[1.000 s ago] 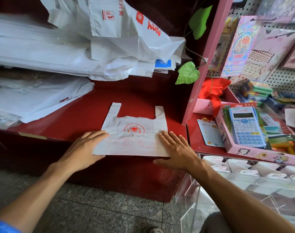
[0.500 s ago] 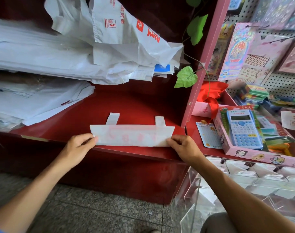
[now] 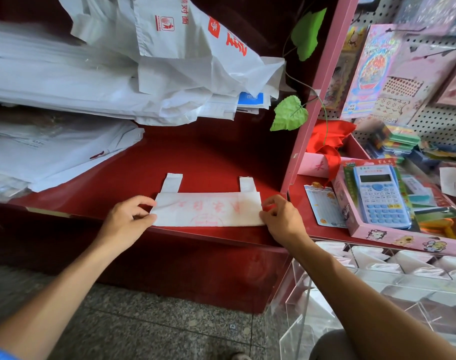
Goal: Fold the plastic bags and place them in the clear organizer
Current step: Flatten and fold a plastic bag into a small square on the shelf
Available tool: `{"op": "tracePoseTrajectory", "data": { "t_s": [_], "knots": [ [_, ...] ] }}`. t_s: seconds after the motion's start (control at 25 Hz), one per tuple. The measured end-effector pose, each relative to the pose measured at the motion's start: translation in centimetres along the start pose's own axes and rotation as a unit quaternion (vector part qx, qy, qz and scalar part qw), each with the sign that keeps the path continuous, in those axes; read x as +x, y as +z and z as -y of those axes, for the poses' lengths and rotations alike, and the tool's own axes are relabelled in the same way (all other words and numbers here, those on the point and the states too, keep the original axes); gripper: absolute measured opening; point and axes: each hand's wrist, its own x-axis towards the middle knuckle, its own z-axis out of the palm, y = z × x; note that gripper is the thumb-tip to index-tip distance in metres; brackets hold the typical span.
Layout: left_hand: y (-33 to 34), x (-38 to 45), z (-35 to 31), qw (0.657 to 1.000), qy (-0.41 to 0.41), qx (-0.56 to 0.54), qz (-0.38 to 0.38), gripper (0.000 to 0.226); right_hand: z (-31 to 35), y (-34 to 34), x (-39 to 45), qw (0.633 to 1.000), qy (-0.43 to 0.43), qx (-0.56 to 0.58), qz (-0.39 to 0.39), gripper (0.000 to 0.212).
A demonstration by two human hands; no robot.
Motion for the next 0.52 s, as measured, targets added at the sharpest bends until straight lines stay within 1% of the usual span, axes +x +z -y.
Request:
{"op": "tracePoseTrajectory", "data": {
  "t_s": [0.08, 0.16, 0.2, 0.24, 0.28, 0.32, 0.36, 0.4, 0.44, 0.52],
  "knots": [
    [0.2, 0.1, 0.3, 0.999, 0.016, 0.048, -0.002, 0.026, -0.1, 0.3, 0.1, 0.999, -0.021, -0.031, -0.006, 0.012],
    [0.2, 0.3, 0.7, 0.995, 0.038, 0.096, -0.014, 0.029, -0.2, 0.5, -0.1, 0.995, -0.065, -0.076, -0.026, 0.016],
    [0.0, 0.1, 0.7, 0.992, 0.061, 0.113, -0.011, 0.026, -0.3, 0.5, -0.3, 0.989, -0.103, -0.100, -0.042, 0.022],
    [-0.1, -0.1, 0.6, 0.987, 0.089, 0.133, 0.006, 0.023, -0.4, 0.4, -0.3, 0.980, -0.146, -0.125, -0.045, 0.034],
    [-0.2, -0.4, 0.6, 0.979, 0.118, 0.162, 0.040, 0.032, -0.4, 0.3, -0.5, 0.972, -0.181, -0.150, -0.022, 0.051],
    [-0.4, -0.6, 0.5, 0.967, 0.140, 0.197, 0.080, 0.051, -0.3, 0.2, -0.6, 0.964, -0.199, -0.176, 0.025, 0.070],
    [-0.5, -0.6, 0.7, 0.955, 0.153, 0.231, 0.108, 0.065, -0.2, 0.2, -0.7, 0.954, -0.206, -0.201, 0.080, 0.086],
    [-0.5, -0.5, 0.9, 0.947, 0.164, 0.252, 0.114, 0.071, -0.2, 0.1, -0.9, 0.945, -0.201, -0.224, 0.129, 0.097],
    [-0.4, -0.4, 1.2, 0.946, 0.168, 0.258, 0.102, 0.071, -0.3, 0.1, -1.0, 0.938, -0.195, -0.241, 0.155, 0.103],
    [-0.3, 0.1, 1.8, 0.947, 0.172, 0.262, 0.068, 0.067, -0.3, -0.1, -1.2, 0.932, -0.199, -0.258, 0.156, 0.103]
  ]
}}
